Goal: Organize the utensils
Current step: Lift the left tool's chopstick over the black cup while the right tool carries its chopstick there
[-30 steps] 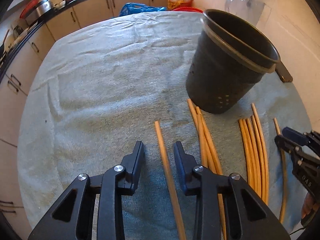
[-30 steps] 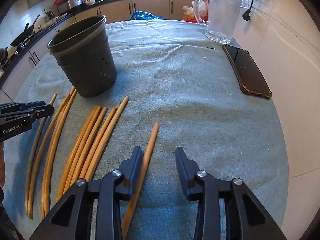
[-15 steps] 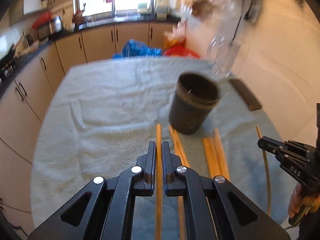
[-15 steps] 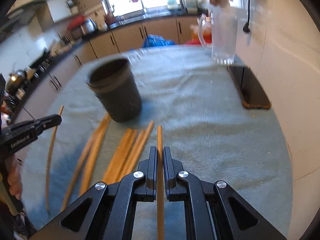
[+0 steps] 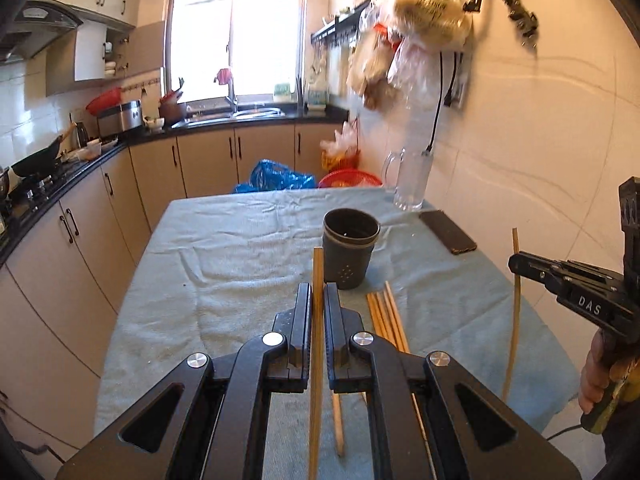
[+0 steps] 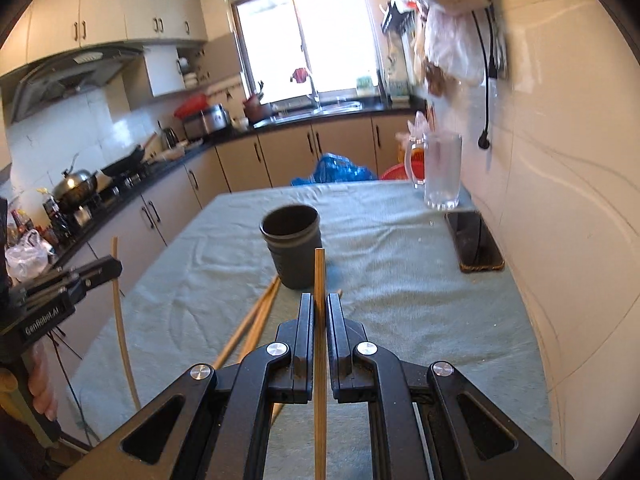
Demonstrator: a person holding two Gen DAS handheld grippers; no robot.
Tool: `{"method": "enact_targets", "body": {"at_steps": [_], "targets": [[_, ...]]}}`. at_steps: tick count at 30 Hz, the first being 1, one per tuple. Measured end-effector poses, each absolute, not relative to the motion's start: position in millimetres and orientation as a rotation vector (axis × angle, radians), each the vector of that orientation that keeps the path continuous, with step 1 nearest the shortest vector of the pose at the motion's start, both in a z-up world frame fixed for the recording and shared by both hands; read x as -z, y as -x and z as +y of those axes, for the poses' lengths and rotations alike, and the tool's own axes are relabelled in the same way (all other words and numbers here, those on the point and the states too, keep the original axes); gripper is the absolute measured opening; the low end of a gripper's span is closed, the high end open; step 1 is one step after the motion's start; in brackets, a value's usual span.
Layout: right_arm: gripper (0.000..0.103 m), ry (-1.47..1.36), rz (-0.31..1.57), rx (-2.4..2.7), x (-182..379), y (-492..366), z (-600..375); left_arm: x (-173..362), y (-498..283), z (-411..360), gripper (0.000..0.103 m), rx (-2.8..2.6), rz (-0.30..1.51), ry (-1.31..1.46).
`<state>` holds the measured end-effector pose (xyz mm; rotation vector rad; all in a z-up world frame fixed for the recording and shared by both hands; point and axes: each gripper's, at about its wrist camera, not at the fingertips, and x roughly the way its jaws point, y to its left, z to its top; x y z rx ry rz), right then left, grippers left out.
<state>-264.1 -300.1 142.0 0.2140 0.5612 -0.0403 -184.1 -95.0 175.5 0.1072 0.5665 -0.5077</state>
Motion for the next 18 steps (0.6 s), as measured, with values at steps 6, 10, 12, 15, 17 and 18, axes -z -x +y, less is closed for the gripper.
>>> {"method": "enact_targets", "body": {"at_steps": [6, 10, 12, 15, 17, 18], "targets": [[0.006, -0.225, 0.499, 0.026, -162, 278, -297, -193, 203, -84, 0.005, 0.529, 0.528, -0.064], [0.006, -0.223, 0.473, 0.022, -172, 272, -295, -204, 202, -84, 0.005, 0.538, 0.504, -0.042], [0.006, -0.219, 0.464, 0.019, -177, 265, -295, -212, 195, -89, 0.005, 0.544, 0.488, -0.038], [0.006, -0.209, 0.441, 0.014, -189, 250, -296, -225, 181, -98, 0.005, 0.550, 0.462, -0.034], [0.006, -0.205, 0.420, 0.014, -197, 241, -298, -235, 168, -107, 0.005, 0.551, 0.438, -0.039], [0.006, -0.208, 0.405, 0.012, -204, 233, -300, -242, 161, -113, 0.005, 0.549, 0.420, -0.042]]}}
